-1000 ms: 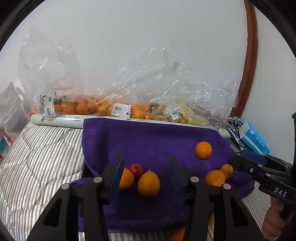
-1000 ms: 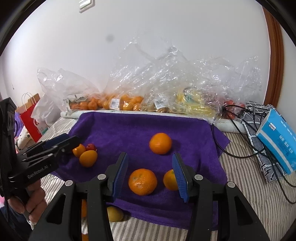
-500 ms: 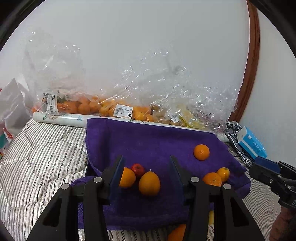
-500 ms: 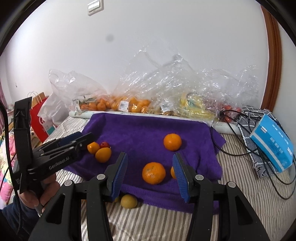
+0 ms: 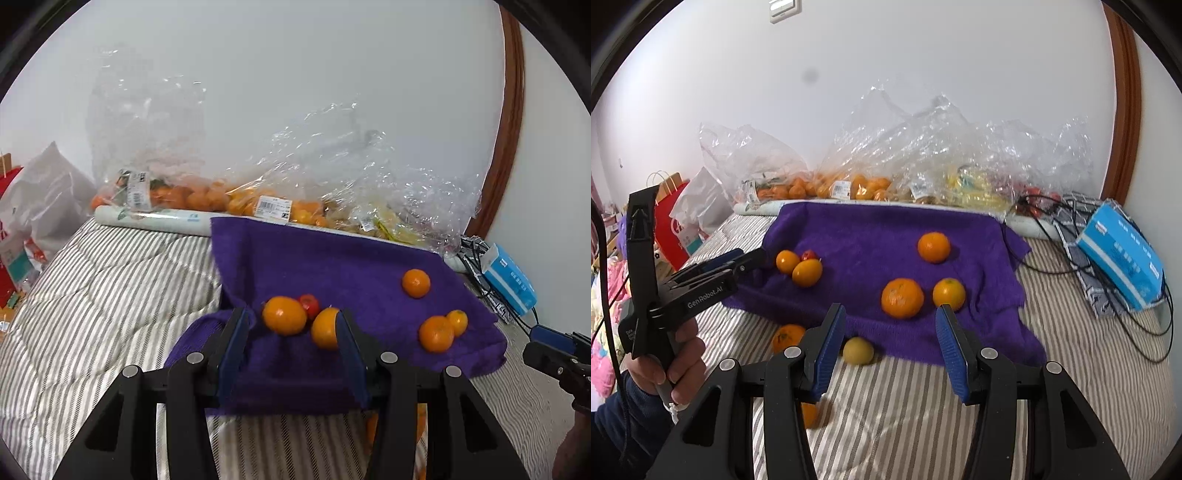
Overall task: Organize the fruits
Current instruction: 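Withdraw both open tools from the towel toward the fruits on the bed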
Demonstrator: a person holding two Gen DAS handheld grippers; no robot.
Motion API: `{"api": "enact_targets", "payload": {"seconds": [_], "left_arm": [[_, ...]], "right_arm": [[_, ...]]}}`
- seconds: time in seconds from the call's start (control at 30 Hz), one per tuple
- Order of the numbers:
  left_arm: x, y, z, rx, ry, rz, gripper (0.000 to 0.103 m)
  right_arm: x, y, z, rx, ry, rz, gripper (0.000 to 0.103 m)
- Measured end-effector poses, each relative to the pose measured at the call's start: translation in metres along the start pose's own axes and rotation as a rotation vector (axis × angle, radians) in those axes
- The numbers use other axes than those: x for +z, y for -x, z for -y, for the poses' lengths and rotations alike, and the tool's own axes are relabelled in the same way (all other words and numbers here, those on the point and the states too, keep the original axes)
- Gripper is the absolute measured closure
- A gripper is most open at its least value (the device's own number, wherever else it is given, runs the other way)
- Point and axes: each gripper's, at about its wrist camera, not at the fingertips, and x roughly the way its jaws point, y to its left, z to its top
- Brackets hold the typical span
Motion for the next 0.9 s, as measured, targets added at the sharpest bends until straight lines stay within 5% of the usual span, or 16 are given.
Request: {"api": "enact_targets", "payload": {"seconds": [0.9], "left_arm": [[-0.041, 0.043, -0.023, 0.054, 0.030, -0.073, 0.056]], "right_arm": [[-0.067, -0.008, -0.017, 0.040, -0.095, -0.115, 0.052]]}}
